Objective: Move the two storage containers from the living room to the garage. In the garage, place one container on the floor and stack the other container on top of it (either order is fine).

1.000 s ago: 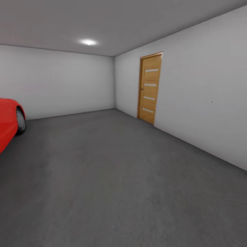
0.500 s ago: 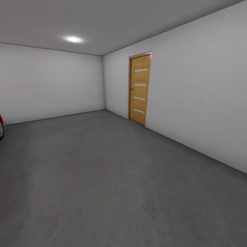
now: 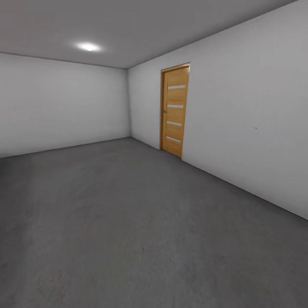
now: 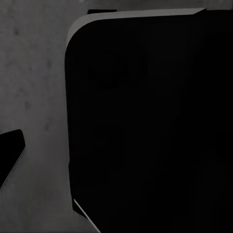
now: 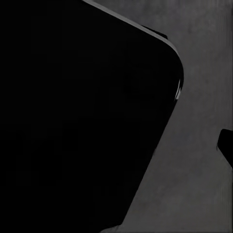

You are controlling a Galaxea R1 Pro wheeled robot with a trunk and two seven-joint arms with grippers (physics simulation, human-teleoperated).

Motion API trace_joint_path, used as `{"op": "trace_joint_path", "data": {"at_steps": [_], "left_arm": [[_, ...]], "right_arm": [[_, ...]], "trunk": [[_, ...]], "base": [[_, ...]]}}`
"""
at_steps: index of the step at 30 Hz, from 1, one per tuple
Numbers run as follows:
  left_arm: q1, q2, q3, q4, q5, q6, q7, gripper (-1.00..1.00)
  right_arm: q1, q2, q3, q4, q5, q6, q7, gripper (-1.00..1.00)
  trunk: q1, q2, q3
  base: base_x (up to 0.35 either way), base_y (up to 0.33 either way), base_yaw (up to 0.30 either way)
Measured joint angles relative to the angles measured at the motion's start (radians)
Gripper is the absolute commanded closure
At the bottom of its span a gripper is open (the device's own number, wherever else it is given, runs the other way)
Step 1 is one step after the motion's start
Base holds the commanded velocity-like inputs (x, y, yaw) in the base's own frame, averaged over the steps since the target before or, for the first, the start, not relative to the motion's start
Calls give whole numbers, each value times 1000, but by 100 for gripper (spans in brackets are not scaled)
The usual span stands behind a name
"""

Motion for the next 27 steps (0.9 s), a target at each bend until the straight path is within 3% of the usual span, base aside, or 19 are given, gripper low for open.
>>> {"op": "trace_joint_path", "data": {"at_steps": [9,23,27], "left_arm": [[0,1,0,0,28,-1,-1,-100],[0,5,1,0,32,-8,0,-100],[0,6,5,0,73,-8,-3,-100]], "right_arm": [[0,-1,-5,0,-12,-43,-1,-100],[0,-2,-10,0,-14,-45,0,-100],[0,-2,-10,0,-14,-44,0,-100]], "trunk": [[0,0,0],[0,0,0],[0,0,0]], "base": [[321,0,0],[321,0,0],[321,0,0]]}}
